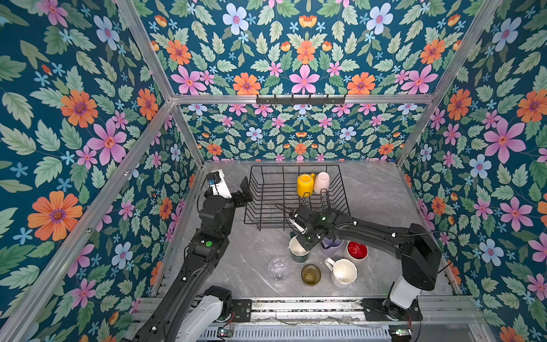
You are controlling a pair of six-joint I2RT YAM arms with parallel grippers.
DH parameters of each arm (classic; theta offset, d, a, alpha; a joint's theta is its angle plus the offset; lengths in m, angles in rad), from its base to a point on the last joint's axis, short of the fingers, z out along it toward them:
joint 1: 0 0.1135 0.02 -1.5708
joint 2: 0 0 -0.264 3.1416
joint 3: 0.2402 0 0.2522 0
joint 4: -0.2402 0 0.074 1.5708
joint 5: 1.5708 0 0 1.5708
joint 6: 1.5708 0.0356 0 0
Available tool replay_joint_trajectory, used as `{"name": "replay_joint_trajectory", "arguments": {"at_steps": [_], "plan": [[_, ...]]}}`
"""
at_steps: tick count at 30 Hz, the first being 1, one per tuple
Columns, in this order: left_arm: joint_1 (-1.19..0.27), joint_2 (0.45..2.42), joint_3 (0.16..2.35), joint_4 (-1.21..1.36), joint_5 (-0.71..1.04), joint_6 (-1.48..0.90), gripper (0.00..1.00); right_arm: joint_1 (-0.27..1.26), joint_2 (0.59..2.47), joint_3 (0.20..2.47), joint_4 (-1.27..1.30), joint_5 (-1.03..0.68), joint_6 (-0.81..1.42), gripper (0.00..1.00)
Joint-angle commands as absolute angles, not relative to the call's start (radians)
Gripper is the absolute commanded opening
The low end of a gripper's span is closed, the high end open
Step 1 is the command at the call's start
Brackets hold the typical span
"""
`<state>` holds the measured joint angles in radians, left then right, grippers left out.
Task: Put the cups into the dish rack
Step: 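Grasp the dark green mug's rim with the right gripper and lift it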
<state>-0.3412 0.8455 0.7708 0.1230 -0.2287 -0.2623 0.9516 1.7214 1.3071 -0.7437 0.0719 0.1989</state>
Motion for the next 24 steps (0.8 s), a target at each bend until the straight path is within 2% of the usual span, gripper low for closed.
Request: {"name": "replay_joint_trajectory", "arguments": {"at_steps": [1, 5, 12, 16, 24], "plan": [[-0.34, 0.839, 0.769, 0.141, -0.243, -0.267, 0.99, 0.951, 1.709, 1.324, -0.74, 0.095, 0.176, 0.04], [-0.34, 0.835, 0.766, 0.143, -0.25, -0.271, 0.99, 0.952, 1.698, 1.333, -0.753, 0.096, 0.163, 0.0], [-0.34, 0.827, 0.767, 0.147, -0.261, -0.288, 0.99, 0.953, 1.619, 1.339, -0.79, 0.09, 0.118, 0.0], [-0.335, 0.841, 0.8, 0.079, -0.346, -0.347, 0.99, 0.953, 1.553, 1.341, -0.816, 0.066, 0.092, 0.0], [-0.318, 0.821, 0.779, 0.137, -0.246, -0.368, 0.99, 0.875, 1.394, 1.321, -0.807, -0.064, 0.118, 0.0]]}}
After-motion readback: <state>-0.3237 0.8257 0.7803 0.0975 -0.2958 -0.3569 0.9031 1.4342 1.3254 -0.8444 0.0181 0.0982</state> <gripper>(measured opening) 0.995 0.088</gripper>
